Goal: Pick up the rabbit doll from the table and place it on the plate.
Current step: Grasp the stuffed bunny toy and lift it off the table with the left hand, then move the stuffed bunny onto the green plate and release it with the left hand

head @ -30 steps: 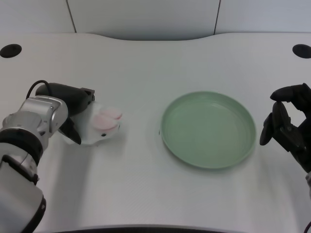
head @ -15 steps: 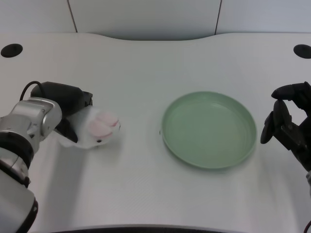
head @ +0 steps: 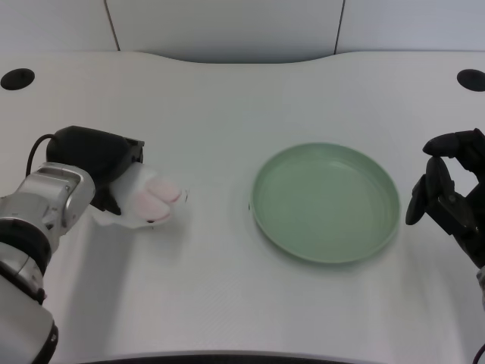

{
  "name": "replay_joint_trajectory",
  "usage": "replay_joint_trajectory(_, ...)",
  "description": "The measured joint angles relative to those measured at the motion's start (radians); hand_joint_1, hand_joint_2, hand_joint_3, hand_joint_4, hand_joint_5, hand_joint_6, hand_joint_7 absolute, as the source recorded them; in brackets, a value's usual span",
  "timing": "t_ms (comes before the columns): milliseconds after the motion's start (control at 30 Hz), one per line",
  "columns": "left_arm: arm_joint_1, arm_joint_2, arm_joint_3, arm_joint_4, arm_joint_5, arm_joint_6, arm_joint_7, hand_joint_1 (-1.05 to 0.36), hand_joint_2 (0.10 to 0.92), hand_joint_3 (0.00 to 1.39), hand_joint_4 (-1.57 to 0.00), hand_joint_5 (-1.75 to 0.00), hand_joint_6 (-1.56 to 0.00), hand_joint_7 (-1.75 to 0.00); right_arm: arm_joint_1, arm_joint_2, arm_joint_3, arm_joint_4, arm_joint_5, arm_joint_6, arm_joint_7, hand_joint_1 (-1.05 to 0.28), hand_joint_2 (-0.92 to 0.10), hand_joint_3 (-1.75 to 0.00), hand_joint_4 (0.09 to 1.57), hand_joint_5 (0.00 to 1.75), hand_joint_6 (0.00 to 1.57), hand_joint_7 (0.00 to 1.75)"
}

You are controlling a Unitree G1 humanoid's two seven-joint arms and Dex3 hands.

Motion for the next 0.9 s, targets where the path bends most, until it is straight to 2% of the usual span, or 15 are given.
replay_joint_trajectory(167, 0.0, 0.003, 0.0, 0.002, 0.0, 0.001, 0.004, -0.26, 0.921, 0.08, -0.7, -1.29, -0.72, -1.03, 0.0, 0.0, 0.0, 0.0, 0.0, 0.0, 0.0, -0.2, -0.92, -0.84, 0.97, 1.75, 0.41, 1.75)
replay_joint_trajectory(233, 0.0, 0.002, 0.027, 0.002, -0.027, 0.0, 0.0, -0.28, 0.916, 0.13, -0.61, -1.22, -0.67, -0.99, -0.001, 0.0, 0.001, 0.007, 0.0, -0.007, 0.007, -0.22, -0.9, -0.84, 1.01, 1.75, 0.47, 1.75)
replay_joint_trajectory(267, 0.0, 0.002, 0.051, 0.001, -0.053, -0.001, -0.01, -0.27, 0.918, 0.11, -0.61, -1.22, -0.68, -0.98, -0.002, 0.0, 0.001, 0.011, -0.003, -0.011, 0.009, -0.21, -0.9, -0.84, 1.01, 1.75, 0.48, 1.75)
replay_joint_trajectory(367, -0.009, -0.001, 0.115, -0.007, -0.123, 0.0, -0.067, -0.25, 0.921, 0.13, -0.59, -1.15, -0.72, -0.97, -0.002, 0.0, 0.006, 0.015, -0.011, -0.012, -0.002, -0.2, -0.91, -0.85, 1.0, 1.75, 0.46, 1.75)
replay_joint_trajectory(433, -0.023, -0.004, 0.146, -0.014, -0.156, -0.007, -0.093, -0.24, 0.918, 0.14, -0.6, -1.23, -0.69, -1.1, -0.004, 0.001, 0.006, 0.015, -0.006, -0.007, -0.005, -0.2, -0.91, -0.85, 0.98, 1.75, 0.44, 1.75)
replay_joint_trajectory(533, -0.063, -0.014, 0.171, -0.028, -0.176, -0.02, -0.103, -0.23, 0.919, 0.08, -0.59, -1.58, -0.57, -1.58, -0.006, 0.003, 0.006, 0.015, -0.004, -0.001, -0.008, -0.2, -0.92, -0.83, 0.96, 1.75, 0.42, 1.75)
replay_joint_trajectory(567, -0.08, -0.021, 0.174, -0.034, -0.178, -0.022, -0.108, -0.22, 0.916, 0.08, -0.67, -1.66, -0.61, -1.66, -0.007, 0.003, 0.006, 0.015, -0.005, -0.001, -0.009, -0.2, -0.92, -0.83, 0.95, 1.75, 0.42, 1.75)
replay_joint_trajectory(600, -0.094, -0.031, 0.177, -0.04, -0.179, -0.023, -0.108, -0.21, 0.908, 0.07, -0.69, -1.7, -0.61, -1.7, -0.007, 0.003, 0.006, 0.016, -0.006, -0.002, -0.009, -0.19, -0.92, -0.83, 0.95, 1.75, 0.42, 1.75)
replay_joint_trajectory(633, -0.105, -0.044, 0.179, -0.047, -0.182, -0.025, -0.108, -0.21, 0.901, 0.06, -0.69, -1.69, -0.61, -1.66, -0.007, 0.003, 0.007, 0.017, -0.007, -0.003, -0.009, -0.19, -0.92, -0.83, 0.95, 1.75, 0.42, 1.75)
replay_joint_trajectory(733, -0.123, -0.086, 0.177, -0.057, -0.186, -0.037, -0.108, -0.23, 0.866, 0.03, -0.71, -1.28, -0.77, -1.09, -0.008, 0.005, 0.01, 0.024, -0.007, -0.006, -0.009, -0.21, -0.91, -0.83, 0.96, 1.75, 0.42, 1.75)
replay_joint_trajectory(767, -0.123, -0.097, 0.175, -0.059, -0.186, -0.045, -0.108, -0.23, 0.859, 0.03, -0.71, -1.21, -0.8, -0.99, -0.008, 0.007, 0.011, 0.024, -0.007, -0.007, -0.009, -0.21, -0.91, -0.83, 0.96, 1.75, 0.42, 1.75)
replay_joint_trajectory(800, -0.123, -0.11, 0.171, -0.061, -0.184, -0.053, -0.107, -0.23, 0.865, 0.03, -0.7, -1.28, -0.78, -1.09, -0.007, 0.008, 0.012, 0.024, -0.007, -0.008, -0.009, -0.21, -0.91, -0.83, 0.96, 1.75, 0.42, 1.75)
replay_joint_trajectory(833, -0.123, -0.123, 0.168, -0.063, -0.182, -0.061, -0.107, -0.23, 0.881, 0.07, -0.74, -1.46, -0.72, -1.44, -0.007, 0.01, 0.014, 0.024, -0.007, -0.01, -0.009, -0.21, -0.91, -0.83, 0.96, 1.75, 0.42, 1.75)
replay_joint_trajectory(867, -0.124, -0.135, 0.166, -0.066, -0.178, -0.065, -0.107, -0.23, 0.875, 0.1, -0.77, -1.56, -0.7, -1.59, -0.007, 0.012, 0.017, 0.023, -0.007, -0.011, -0.009, -0.21, -0.91, -0.83, 0.96, 1.75, 0.42, 1.75)
replay_joint_trajectory(900, -0.124, -0.148, 0.164, -0.069, -0.174, -0.068, -0.107, -0.22, 0.826, 0.22, -0.78, -1.65, -0.71, -1.67, -0.006, 0.014, 0.022, 0.02, -0.007, -0.011, -0.009, -0.21, -0.91, -0.84, 0.97, 1.75, 0.42, 1.75)
